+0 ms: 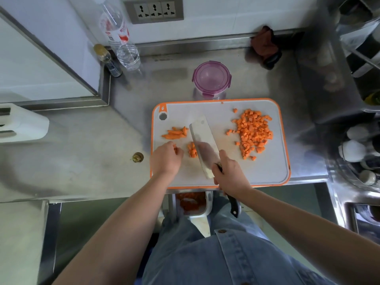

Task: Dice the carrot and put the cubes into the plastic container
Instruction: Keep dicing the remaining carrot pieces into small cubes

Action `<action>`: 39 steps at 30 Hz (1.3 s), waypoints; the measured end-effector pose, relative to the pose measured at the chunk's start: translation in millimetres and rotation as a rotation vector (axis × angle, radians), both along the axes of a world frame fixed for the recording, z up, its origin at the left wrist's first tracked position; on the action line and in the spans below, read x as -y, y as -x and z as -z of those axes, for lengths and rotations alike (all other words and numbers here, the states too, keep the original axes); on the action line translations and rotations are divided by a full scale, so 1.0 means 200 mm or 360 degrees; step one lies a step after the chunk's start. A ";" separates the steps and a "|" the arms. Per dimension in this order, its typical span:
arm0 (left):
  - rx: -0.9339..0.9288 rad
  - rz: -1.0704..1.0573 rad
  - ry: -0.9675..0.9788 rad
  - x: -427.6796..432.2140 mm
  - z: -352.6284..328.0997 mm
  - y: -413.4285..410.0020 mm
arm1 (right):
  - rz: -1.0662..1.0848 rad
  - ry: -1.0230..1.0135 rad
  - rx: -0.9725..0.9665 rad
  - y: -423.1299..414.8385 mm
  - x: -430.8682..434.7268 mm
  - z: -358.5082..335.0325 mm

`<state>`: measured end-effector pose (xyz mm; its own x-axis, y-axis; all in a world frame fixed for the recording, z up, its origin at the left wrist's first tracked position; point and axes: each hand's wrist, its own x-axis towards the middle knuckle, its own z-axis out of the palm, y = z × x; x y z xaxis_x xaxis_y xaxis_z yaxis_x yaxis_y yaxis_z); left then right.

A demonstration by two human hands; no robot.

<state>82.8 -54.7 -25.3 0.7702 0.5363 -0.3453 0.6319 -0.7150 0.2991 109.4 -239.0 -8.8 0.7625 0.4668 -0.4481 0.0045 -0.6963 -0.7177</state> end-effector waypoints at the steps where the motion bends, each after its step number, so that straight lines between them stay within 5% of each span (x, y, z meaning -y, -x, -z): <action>1: 0.0007 -0.0013 0.0007 0.01 0.00 0.01 | 0.0027 -0.0010 -0.0008 0.02 -0.02 0.01; 15: 0.0025 -0.0069 0.0140 -0.02 0.03 0.12 | 0.0705 -0.0216 -0.0147 0.11 -0.13 0.08; 24: 0.0041 -0.0121 0.0144 -0.05 0.04 0.14 | 0.0423 -0.0245 -0.0209 0.20 -0.26 0.15; 33: 0.0054 -0.0135 0.0225 -0.04 0.07 0.12 | 0.0890 -0.0307 -0.0203 -0.01 -0.07 0.07; 39: 0.0012 -0.0055 0.0248 -0.02 0.07 0.08 | 0.0572 -0.0298 -0.0244 0.06 -0.13 0.06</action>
